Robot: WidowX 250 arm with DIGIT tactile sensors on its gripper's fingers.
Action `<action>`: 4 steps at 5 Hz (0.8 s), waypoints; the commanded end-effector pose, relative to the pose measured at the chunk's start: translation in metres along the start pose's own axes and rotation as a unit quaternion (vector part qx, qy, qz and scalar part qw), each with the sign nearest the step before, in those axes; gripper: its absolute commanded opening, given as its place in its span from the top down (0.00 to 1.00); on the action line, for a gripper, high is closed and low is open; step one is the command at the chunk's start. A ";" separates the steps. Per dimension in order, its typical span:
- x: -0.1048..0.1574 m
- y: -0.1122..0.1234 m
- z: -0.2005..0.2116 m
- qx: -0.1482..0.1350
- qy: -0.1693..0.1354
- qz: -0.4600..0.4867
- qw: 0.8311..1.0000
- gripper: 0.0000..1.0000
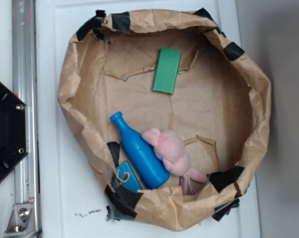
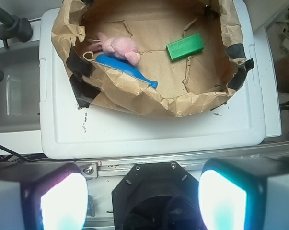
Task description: Grab the green block.
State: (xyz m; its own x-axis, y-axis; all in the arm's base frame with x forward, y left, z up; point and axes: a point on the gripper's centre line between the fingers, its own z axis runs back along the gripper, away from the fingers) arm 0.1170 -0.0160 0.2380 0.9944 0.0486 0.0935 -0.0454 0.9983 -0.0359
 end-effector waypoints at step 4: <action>0.089 0.036 -0.092 0.007 -0.041 0.246 0.969 0.00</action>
State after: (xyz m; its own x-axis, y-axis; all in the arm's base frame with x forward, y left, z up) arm 0.2129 0.0118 0.1455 0.8533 0.5090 0.1127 -0.5044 0.8608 -0.0686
